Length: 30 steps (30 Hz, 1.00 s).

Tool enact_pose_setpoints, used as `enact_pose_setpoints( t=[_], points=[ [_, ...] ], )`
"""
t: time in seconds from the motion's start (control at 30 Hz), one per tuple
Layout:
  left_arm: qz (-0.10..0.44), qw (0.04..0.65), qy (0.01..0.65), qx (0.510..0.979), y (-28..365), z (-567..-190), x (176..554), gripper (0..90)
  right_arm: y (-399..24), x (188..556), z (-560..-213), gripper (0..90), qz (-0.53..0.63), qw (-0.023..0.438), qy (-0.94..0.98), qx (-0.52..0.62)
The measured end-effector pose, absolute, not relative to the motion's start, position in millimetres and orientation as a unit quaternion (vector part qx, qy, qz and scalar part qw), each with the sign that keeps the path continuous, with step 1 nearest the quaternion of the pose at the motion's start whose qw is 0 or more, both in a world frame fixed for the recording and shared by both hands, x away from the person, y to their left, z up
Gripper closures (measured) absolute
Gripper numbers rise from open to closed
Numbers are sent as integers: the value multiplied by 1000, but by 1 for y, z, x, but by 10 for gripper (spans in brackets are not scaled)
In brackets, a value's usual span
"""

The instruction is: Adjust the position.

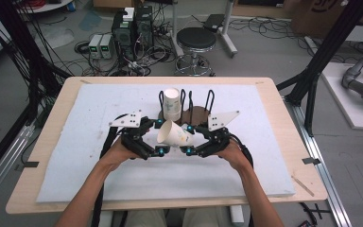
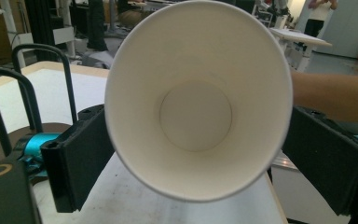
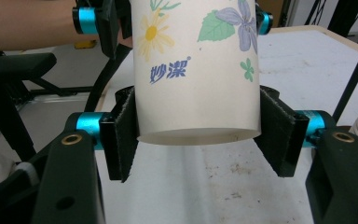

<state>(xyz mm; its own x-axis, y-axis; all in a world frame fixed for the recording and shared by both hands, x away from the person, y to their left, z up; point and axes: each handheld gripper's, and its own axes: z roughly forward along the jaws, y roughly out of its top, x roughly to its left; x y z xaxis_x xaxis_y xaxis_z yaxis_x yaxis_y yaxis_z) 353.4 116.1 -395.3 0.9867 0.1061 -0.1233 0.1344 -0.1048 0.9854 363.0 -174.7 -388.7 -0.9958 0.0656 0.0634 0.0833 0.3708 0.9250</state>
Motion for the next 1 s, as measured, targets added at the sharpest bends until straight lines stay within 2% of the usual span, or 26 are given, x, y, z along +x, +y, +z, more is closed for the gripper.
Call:
enact_pose_setpoints(
  t=[0.4,0.53,0.73,1.0],
  points=[
    [-11,663,71,746,105,-391,355,101,-171,363,-390,377,-559,11,-828,-35],
    [-14,665,63,744,106,-391,355,202,-170,363,-390,377,-558,11,-829,-28],
    [-9,662,49,748,107,-390,355,302,-168,362,-390,379,-559,9,-829,-23],
    [-9,660,49,750,107,-390,355,319,-168,362,-390,379,-555,8,-831,-22]
  ],
)
